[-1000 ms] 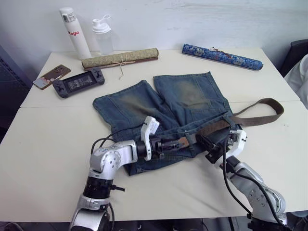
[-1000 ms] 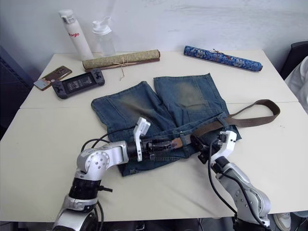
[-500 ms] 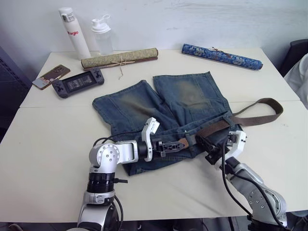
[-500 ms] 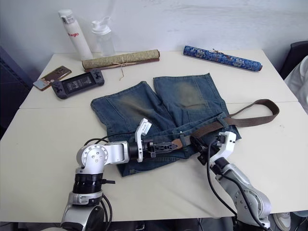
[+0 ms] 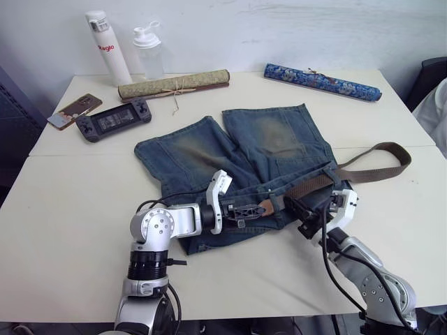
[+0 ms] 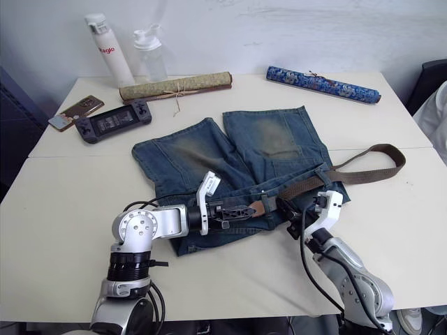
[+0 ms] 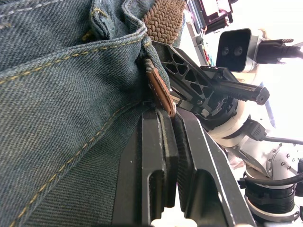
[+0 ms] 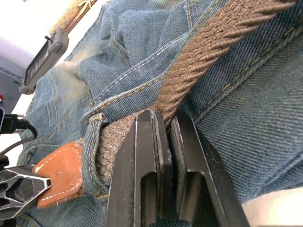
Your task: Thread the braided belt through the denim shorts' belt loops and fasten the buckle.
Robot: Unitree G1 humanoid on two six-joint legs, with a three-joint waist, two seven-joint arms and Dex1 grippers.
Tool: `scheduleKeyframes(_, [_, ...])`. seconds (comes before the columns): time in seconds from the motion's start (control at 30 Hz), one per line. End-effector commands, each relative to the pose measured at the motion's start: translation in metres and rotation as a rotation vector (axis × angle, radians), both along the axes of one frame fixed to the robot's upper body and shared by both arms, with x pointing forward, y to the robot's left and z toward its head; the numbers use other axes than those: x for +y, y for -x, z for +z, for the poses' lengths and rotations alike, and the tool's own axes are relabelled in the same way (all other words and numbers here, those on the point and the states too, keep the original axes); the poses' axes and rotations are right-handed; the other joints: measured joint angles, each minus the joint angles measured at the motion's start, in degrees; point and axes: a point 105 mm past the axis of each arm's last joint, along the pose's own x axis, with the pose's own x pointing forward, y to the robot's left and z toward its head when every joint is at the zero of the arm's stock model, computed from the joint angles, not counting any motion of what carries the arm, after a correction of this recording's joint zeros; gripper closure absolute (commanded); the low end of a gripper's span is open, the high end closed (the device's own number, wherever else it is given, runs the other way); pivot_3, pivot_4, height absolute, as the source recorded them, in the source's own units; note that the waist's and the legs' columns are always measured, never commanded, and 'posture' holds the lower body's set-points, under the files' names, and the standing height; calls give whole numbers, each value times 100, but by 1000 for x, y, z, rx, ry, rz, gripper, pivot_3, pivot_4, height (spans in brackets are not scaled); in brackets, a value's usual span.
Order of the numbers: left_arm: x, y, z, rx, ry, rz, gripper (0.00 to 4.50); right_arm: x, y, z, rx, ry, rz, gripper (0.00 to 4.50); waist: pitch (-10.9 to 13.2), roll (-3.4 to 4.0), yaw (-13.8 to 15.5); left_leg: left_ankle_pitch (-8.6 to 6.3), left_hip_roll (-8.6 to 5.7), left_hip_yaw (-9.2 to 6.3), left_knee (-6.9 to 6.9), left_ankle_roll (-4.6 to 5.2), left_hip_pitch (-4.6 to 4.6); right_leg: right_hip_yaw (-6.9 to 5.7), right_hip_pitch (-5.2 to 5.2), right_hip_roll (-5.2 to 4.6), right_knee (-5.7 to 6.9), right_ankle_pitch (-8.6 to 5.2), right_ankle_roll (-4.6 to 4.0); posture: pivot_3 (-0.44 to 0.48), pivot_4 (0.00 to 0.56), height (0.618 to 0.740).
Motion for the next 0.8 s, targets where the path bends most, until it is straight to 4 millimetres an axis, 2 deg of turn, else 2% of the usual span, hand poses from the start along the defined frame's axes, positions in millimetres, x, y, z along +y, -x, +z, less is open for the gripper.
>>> scheduleKeyframes(0.03, [-3, 1, 9, -20, 28, -10, 4473, 4, 2, 9, -25, 4, 21, 4500, 0, 0, 0, 0, 0, 0, 0, 0, 0, 0, 0, 0, 0, 0, 0, 0, 150, 717])
scheduleKeyframes(0.07, [-3, 0, 8, -20, 27, -8, 4473, 3, 1, 9, -25, 6, 12, 4500, 0, 0, 1, 0, 0, 0, 0, 0, 0, 0, 0, 0, 0, 0, 0, 0, 150, 717])
scheduleKeyframes(0.1, [-3, 1, 8, -20, 26, -8, 4500, 1, 1, 10, -25, -1, 1, 3698, 0, 0, 2, 0, 0, 0, 0, 0, 0, 0, 0, 0, 0, 0, 0, 0, 150, 717])
scheduleKeyframes(0.27, [-4, 1, 8, -20, 26, -6, 4500, -8, 4, 21, -39, 31, -24, 1731, 0, 0, 5, 0, 0, 0, 1, 0, 0, 1, 0, -1, -1, 0, 0, 0, 150, 717])
scheduleKeyframes(0.3, [-4, 1, 8, -20, 25, -5, 4500, -12, 8, 29, -62, 45, -16, 1176, 0, 0, 5, 0, -1, 1, 1, 0, -1, 1, 0, -3, 0, 0, 0, 0, 150, 717])
scheduleKeyframes(0.33, [-4, 0, 7, -19, 26, -4, 4500, -17, 13, 36, -88, 91, -1, 1012, 2, -2, 27, 0, -2, 1, 1, 0, -1, 1, 0, -3, -1, 0, 0, 0, 150, 717])
scheduleKeyframes(0.43, [-5, 1, 7, -20, 28, -8, 4500, -32, 30, 43, -125, 382, 74, 1012, 6, -6, 92, -2, -11, 1, 3, 8, -7, 0, 2, -8, -9, 2, 3, 0, 150, 717])
scheduleKeyframes(0.6, [-6, 1, 8, -20, 29, -20, 4500, -19, 58, 41, -269, 862, 361, 1012, 15, -21, 127, -4, -2, 4, 0, 4, -1, -1, 6, 5, -20, 4, 7, 0, 150, 717])
scheduleKeyframes(0.73, [-7, 1, 9, -27, 27, -28, 4500, -18, 55, 36, -430, 1213, 442, 1012, 21, -32, 149, 1, 0, 2, 3, -9, 3, -3, 7, 11, -15, 4, 7, 0, 150, 717])
scheduleKeyframes(0.8, [-8, 1, 9, -29, 26, -30, 4500, -16, 50, 35, -502, 1315, 451, 1012, 28, -45, 157, 2, -7, 4, 3, -9, 2, -3, 6, 9, -15, 4, 8, 0, 150, 717])
